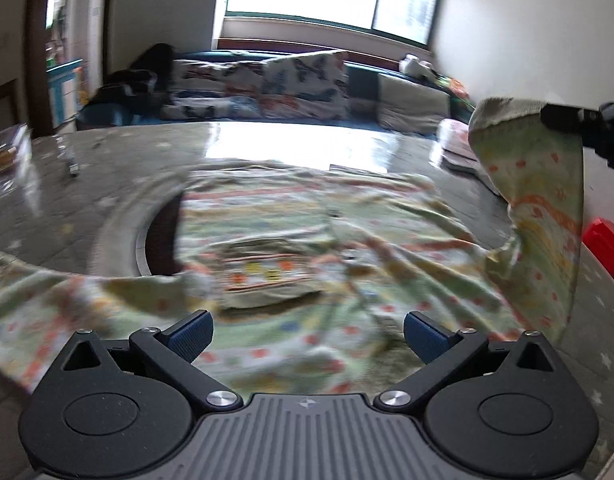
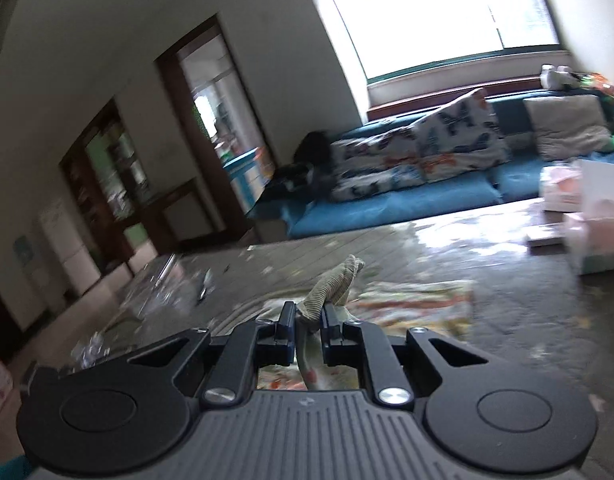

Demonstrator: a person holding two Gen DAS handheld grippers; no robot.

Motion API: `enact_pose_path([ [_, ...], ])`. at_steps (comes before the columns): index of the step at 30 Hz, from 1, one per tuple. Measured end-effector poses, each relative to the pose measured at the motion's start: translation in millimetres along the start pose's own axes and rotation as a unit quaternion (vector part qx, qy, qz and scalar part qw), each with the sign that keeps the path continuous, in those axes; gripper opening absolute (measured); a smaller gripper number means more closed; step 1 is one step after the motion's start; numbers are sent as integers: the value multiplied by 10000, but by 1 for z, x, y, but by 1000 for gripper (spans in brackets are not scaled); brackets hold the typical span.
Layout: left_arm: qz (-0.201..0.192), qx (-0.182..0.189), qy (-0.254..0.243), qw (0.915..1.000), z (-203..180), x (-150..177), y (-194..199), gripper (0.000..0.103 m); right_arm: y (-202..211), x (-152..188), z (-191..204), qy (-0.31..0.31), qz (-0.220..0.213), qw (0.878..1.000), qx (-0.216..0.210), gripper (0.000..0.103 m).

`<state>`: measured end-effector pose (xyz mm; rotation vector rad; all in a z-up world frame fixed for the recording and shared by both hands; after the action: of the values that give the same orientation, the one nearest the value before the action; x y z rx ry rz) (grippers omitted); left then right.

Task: Fold clothes
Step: 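Fold the sleeve with the right gripper across the shirt front and release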

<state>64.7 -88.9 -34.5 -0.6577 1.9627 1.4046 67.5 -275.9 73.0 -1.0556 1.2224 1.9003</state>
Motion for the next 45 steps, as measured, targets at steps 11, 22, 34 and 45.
enact_pose_path([
  [11,-18,-425,505,9978,53,4,7,103,-46,33,64,280,606,9957,-636,21],
  [22,-48,-445,500,9977,48,-1,7,103,-29,49,25,601,1020,9928,-174,41],
  [34,183,-344,2,9992,11,4,-18,103,-15,114,-27,775,1992,9765,287,49],
  [45,402,-631,-73,9972,18,11,-35,103,-21,99,-43,767,1733,9813,324,50],
])
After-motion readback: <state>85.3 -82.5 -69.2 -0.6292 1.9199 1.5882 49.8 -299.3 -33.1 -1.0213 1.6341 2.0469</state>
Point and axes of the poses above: each gripper's, at about its wrist camera, not at the fingertips, and y roughly against the way its jaws point, z to its left, x to its underside, the point moved 10 cm from there along -y, roughly the way its jaws point, and after that the axes turned 7 degrees about y, right-handed, at the moved point
